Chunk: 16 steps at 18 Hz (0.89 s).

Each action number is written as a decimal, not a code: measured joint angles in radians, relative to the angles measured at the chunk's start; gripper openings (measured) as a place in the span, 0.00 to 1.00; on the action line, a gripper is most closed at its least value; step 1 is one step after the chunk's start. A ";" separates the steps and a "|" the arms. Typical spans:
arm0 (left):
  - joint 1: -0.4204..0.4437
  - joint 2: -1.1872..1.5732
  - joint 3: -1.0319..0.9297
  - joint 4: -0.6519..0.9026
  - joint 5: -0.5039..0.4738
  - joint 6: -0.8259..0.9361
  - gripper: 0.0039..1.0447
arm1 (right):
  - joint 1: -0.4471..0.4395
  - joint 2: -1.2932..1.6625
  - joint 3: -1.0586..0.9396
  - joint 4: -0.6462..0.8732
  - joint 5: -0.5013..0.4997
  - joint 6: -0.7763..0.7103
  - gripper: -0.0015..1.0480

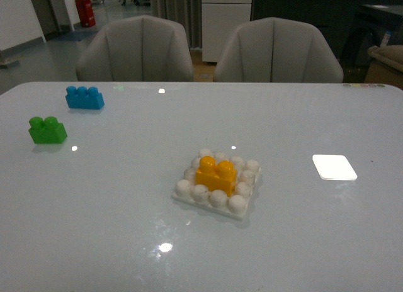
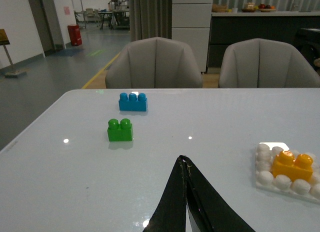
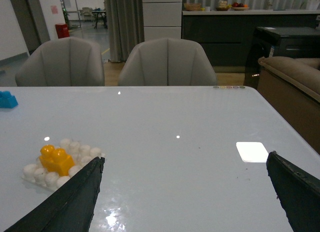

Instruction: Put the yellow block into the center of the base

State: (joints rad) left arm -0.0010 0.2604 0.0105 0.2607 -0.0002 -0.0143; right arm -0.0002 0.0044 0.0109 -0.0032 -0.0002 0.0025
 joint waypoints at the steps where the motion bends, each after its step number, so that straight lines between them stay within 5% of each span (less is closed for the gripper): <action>1: 0.000 -0.020 0.000 -0.018 0.000 0.000 0.01 | 0.000 0.000 0.000 0.000 0.000 0.000 0.94; 6: 0.000 -0.090 0.000 -0.087 0.000 0.000 0.01 | 0.000 0.000 0.000 0.000 0.000 0.000 0.94; 8: 0.000 -0.232 0.000 -0.275 0.000 0.000 0.01 | 0.000 0.000 0.000 0.000 0.000 0.000 0.94; 16: 0.000 -0.251 0.001 -0.264 0.000 0.000 0.01 | 0.000 0.000 0.000 0.000 0.000 0.000 0.94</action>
State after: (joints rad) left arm -0.0010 0.0093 0.0113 -0.0032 -0.0006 -0.0143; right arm -0.0002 0.0044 0.0109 -0.0029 -0.0002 0.0025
